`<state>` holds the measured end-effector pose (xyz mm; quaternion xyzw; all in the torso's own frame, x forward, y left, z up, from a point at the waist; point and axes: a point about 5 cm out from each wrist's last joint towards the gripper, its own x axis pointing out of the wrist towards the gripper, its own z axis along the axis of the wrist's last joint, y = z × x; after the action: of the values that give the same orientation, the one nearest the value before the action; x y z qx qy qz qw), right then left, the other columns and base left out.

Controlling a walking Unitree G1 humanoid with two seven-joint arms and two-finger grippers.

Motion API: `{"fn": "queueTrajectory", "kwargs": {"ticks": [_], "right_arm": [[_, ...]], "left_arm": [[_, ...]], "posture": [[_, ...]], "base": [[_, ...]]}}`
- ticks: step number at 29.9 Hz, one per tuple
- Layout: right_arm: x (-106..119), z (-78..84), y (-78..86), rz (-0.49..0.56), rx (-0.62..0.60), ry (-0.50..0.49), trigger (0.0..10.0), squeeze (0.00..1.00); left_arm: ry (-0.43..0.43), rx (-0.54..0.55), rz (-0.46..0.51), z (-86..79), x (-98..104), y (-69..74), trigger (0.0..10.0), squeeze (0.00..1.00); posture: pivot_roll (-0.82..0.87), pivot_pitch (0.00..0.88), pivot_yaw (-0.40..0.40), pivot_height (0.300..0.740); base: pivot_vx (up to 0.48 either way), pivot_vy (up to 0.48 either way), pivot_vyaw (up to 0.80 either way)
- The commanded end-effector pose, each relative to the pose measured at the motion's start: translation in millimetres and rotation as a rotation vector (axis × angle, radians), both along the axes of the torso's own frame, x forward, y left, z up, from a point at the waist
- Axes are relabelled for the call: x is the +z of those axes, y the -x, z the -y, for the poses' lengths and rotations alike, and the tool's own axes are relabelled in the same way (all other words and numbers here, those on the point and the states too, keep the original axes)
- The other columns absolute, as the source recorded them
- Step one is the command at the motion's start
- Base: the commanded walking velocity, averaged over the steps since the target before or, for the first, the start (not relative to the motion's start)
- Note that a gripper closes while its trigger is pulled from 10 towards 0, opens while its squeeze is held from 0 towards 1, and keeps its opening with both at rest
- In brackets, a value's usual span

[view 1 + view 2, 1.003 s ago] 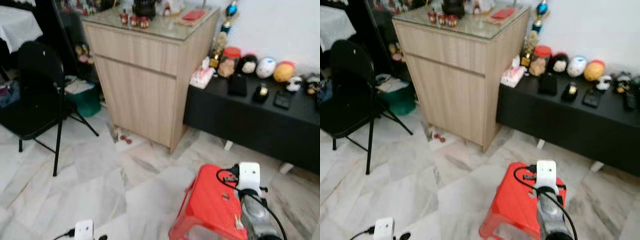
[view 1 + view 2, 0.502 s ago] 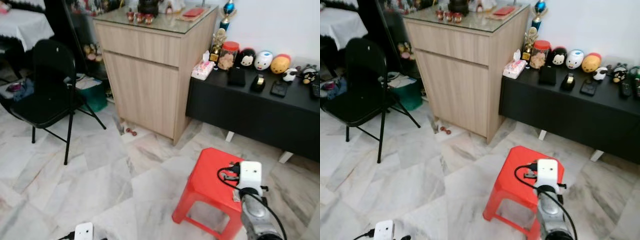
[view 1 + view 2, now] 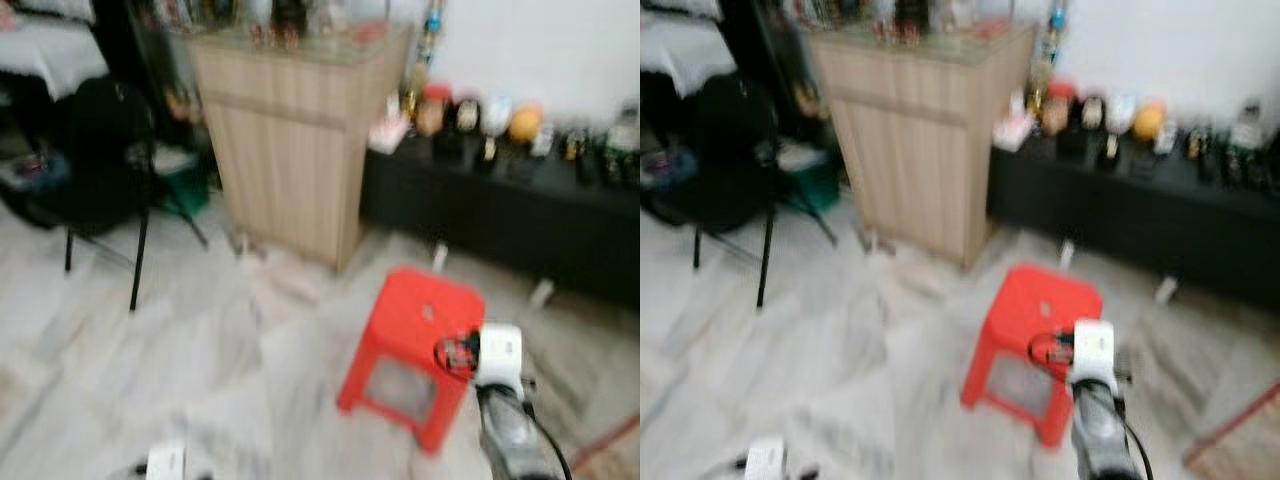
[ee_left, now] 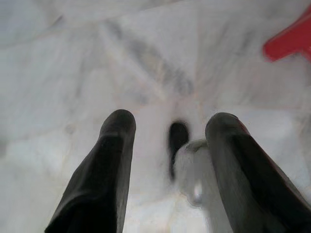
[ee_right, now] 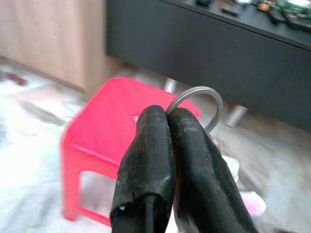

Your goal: Hang keys on a hook

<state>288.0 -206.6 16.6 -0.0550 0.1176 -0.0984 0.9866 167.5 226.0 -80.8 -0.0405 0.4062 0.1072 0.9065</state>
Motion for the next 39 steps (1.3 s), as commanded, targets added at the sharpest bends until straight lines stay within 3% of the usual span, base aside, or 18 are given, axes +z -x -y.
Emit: {"fn": "queueTrajectory", "kwargs": {"ticks": [1,8,27,39], "right_arm": [[-2.4,5.5,4.6,-0.001,-0.022,-0.003,10.0,0.0],[-2.9,6.0,4.9,-0.005,-0.039,-0.016,10.0,0.0],[-1.7,4.0,3.2,0.0,-0.029,-0.025,10.0,0.0],[-0.5,2.2,1.7,0.007,-0.033,-0.021,10.0,0.0]], "left_arm": [[0.002,0.001,-0.029,0.4,-3.6,7.1,10.0,0.0],[-0.001,0.004,-0.027,0.4,-3.3,6.5,10.0,0.0],[-0.003,-0.007,-0.019,1.5,-2.6,4.7,10.0,0.0],[-0.017,-0.022,-0.021,0.9,-2.1,3.9,10.0,0.0]], "posture": [[0.1,0.0,-0.011,0.74],[0.11,0.0,-0.013,0.74],[0.11,0.0,-0.018,0.74],[0.12,0.0,-0.014,0.74]], "base": [[0.0,0.0,0.0],[0.0,0.0,-0.07],[0.0,0.0,-0.8],[0.0,-0.186,0.0]]}}
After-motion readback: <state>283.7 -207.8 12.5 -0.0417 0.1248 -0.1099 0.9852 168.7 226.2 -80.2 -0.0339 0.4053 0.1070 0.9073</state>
